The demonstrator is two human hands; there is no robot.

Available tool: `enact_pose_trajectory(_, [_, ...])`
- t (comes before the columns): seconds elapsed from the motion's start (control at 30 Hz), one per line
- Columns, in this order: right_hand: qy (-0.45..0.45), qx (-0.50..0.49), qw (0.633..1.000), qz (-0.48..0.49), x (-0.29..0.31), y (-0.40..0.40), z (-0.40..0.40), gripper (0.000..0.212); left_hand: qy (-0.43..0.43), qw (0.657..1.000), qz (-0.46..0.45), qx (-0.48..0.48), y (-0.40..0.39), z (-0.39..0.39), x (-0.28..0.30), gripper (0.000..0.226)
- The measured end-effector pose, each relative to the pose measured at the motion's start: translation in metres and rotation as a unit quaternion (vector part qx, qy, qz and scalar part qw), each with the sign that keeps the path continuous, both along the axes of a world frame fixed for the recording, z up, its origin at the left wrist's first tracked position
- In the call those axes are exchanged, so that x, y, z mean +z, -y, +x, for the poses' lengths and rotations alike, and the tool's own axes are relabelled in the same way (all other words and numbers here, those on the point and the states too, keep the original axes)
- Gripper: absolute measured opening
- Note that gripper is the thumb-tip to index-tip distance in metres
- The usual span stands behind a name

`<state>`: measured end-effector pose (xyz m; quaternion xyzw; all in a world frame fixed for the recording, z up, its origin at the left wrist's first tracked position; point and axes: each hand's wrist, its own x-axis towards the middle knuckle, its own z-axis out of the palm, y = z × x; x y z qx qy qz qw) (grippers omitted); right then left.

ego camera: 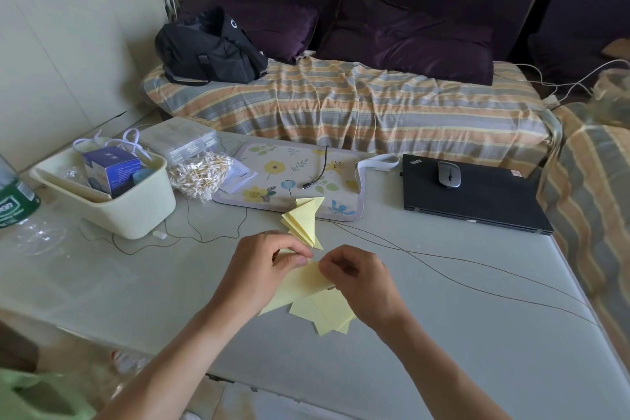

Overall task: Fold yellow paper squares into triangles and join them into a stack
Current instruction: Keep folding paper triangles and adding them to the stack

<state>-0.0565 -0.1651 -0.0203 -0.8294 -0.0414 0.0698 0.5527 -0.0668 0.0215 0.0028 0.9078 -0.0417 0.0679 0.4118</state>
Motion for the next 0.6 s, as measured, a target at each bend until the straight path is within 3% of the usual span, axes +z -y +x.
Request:
enact_pose_trajectory(0.4, [-0.013, -0.004, 1.0, -0.002, 0.0014, 0.001, -0.0004, 0.014, -0.024, 0.999, -0.03, -0.002, -0.0035, 0.0006, 0.0004, 0.014])
enact_pose_trajectory(0.6, [0.021, 0.01, 0.999, -0.042, -0.0027, 0.0, -0.0005, 0.014, -0.017, 0.999, 0.031, -0.029, -0.0017, -0.0028, 0.0053, 0.011])
